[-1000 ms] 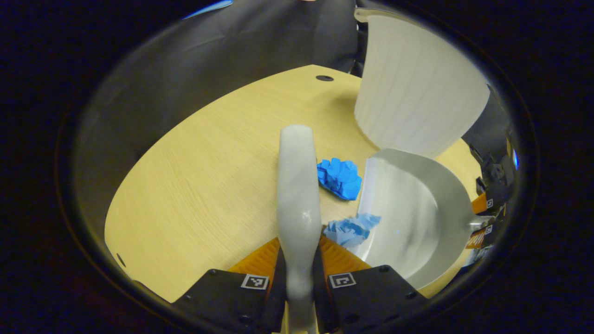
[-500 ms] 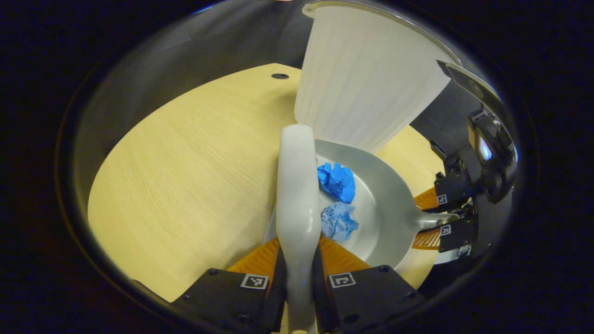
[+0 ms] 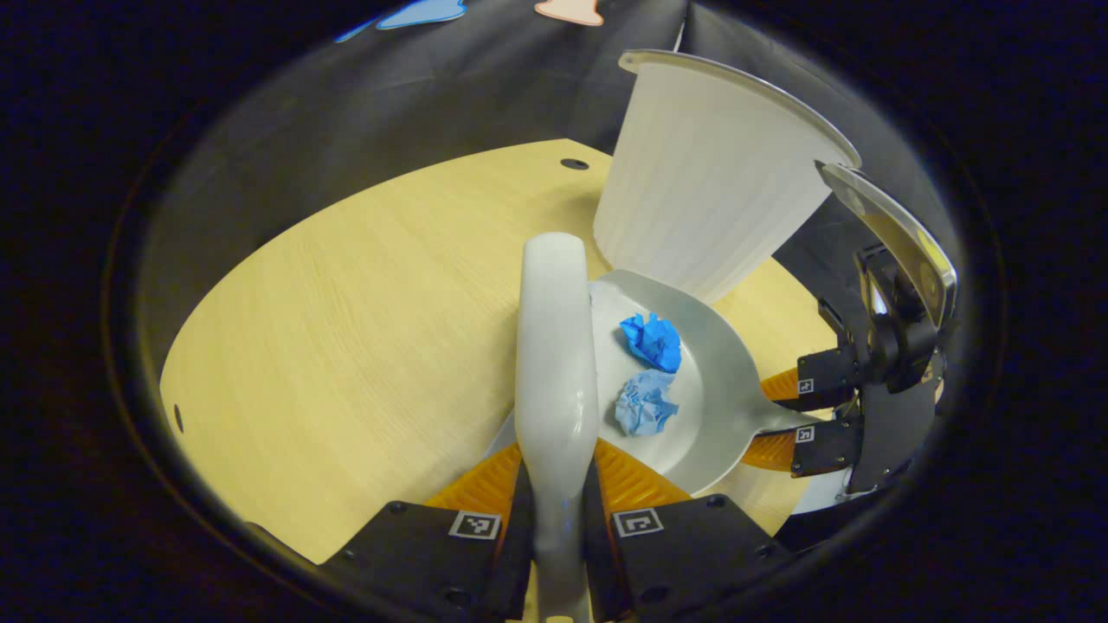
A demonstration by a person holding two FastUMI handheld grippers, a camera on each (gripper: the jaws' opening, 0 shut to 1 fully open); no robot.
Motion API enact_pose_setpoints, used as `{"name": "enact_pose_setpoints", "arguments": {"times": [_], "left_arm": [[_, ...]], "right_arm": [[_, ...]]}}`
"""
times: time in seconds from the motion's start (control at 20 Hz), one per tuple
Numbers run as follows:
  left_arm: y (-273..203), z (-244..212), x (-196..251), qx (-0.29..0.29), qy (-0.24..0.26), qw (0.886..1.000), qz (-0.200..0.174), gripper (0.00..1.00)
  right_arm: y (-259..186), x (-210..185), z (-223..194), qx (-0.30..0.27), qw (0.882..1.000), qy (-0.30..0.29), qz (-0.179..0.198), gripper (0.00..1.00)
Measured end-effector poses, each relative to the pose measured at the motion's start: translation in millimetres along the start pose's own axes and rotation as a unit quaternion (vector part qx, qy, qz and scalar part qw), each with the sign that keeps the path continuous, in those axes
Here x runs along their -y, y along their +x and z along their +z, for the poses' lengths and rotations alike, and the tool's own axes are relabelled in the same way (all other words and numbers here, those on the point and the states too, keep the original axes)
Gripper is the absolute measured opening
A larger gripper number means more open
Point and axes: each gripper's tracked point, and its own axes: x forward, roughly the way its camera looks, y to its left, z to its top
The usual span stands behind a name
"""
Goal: Pick up the small broom and dustpan from the desktop, sweep the trash into the dustpan with the broom, and then empty the trash into the garbage bin.
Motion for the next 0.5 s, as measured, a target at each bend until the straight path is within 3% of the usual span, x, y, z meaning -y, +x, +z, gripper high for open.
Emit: {"name": "enact_pose_setpoints", "arguments": {"times": [0.25,0.5], "left_arm": [[-48,-31,-48,0.033,-0.062,0.996,0.056,0.35],[-119,-79,-95,0.058,-0.143,0.982,0.111,0.33]], "right_arm": [[-1,-7,3,0.007,1.0,0.012,-0.003,0.32],[3,-4,-1,0.022,1.0,-0.013,-0.005,0.32]]}}
